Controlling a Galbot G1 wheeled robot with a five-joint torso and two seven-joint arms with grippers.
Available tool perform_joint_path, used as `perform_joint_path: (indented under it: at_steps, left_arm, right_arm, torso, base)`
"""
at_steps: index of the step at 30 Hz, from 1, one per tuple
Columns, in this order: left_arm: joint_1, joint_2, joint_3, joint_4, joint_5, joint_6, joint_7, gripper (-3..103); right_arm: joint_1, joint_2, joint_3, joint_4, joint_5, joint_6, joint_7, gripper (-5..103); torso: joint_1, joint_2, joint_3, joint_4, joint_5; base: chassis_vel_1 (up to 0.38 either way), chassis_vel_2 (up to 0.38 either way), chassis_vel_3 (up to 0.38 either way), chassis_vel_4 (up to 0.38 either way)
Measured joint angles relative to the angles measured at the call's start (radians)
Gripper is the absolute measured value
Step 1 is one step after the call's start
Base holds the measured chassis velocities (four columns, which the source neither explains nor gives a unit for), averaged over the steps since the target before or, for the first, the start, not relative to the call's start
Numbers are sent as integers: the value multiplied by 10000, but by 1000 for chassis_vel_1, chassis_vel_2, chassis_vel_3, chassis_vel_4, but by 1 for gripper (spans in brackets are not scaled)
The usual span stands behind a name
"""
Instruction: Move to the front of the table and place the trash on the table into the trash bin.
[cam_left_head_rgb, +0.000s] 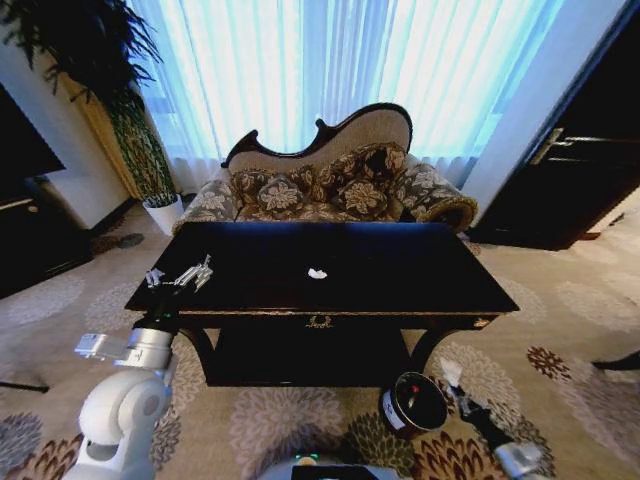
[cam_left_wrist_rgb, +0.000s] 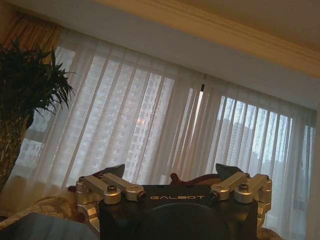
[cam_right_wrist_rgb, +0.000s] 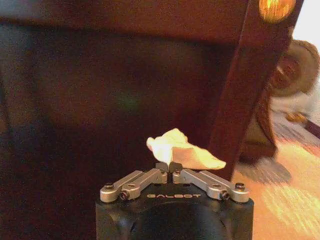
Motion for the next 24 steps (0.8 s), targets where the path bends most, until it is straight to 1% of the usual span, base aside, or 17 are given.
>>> perform_joint_path:
  at_steps: [1, 2, 4, 5, 7, 9, 11, 14, 15, 17, 19, 20, 22, 24]
  left_arm:
    - [15, -3, 0, -1, 19, 0, 0, 100]
    - [42, 2, -8, -4, 39, 0, 2, 100]
    - [64, 43, -50, -5, 42, -5, 3, 100]
    - [64, 43, -50, -5, 42, -5, 3, 100]
    - [74, 100, -98, -3, 36, -11, 4, 100]
    - [76, 114, -107, 0, 33, -14, 4, 100]
    - [75, 146, -123, 39, 25, -23, 4, 100]
    - [51, 153, -124, 87, 21, -29, 4, 100]
    - [51, 153, -124, 87, 21, -29, 4, 100]
    - [21, 151, -122, 151, 21, -39, 4, 100]
    - [2, 149, -122, 199, 23, -48, 4, 100]
    - [2, 149, -122, 199, 23, -48, 4, 100]
    - [6, 157, -133, 240, 22, -93, 5, 100]
    - [16, 164, -134, 295, 30, -123, 4, 100]
  right_arm:
    - [100, 117, -267, -131, -131, -129, 590, 0]
    - [227, 322, -697, -307, -232, -448, 1540, 0]
    - [369, 556, -1210, -554, -99, -876, 2550, 0]
    - [369, 556, -1210, -554, -99, -876, 2550, 0]
    - [541, 806, -1682, -799, 280, -1260, 3179, 0]
    - [590, 880, -1791, -854, 400, -1362, 3318, 0]
    - [782, 1091, -2079, -1088, 656, -1579, 3653, 0]
    - [1146, 1181, -2323, -1565, 683, -1362, 3974, 0]
    - [1146, 1181, -2323, -1565, 683, -1362, 3974, 0]
    - [1417, 1217, -2503, -1797, 651, -1229, 4376, 0]
    - [1539, 1246, -2619, -1809, 686, -1264, 4699, 0]
    - [1539, 1246, -2619, -1809, 686, -1264, 4699, 0]
    - [1749, 1252, -2752, -1838, 816, -1328, 5063, 0]
    - [1926, 1251, -2788, -1932, 858, -1352, 5157, 0]
  torso:
    - [0, 0, 0, 1, -2]
    - [0, 0, 0, 2, 0]
    - [0, 0, 0, 1, 1]
    - [0, 0, 0, 1, 1]
    - [0, 0, 0, 0, 1]
    - [0, 0, 0, 1, 0]
    - [0, 0, 0, 0, 1]
    - [0, 0, 0, 0, -1]
    - [0, 0, 0, 0, -1]
    - [0, 0, 0, 3, -1]
    - [0, 0, 0, 1, 0]
    - [0, 0, 0, 1, 0]
    - [0, 1, 0, 0, -1]
    - [-1, 1, 0, 4, -1]
  base:
    - [0, 0, 0, 0]
    - [0, 0, 0, 0]
    - [0, 0, 0, 0]
    - [0, 0, 0, 0]
    - [0, 0, 0, 0]
    - [0, 0, 0, 0]
    - [0, 0, 0, 0]
    - [0, 0, 0, 0]
    - [0, 0, 0, 0]
    - [0, 0, 0, 0]
    - [0, 0, 0, 0]
    - [0, 0, 0, 0]
    - [0, 0, 0, 0]
    - [0, 0, 0, 0]
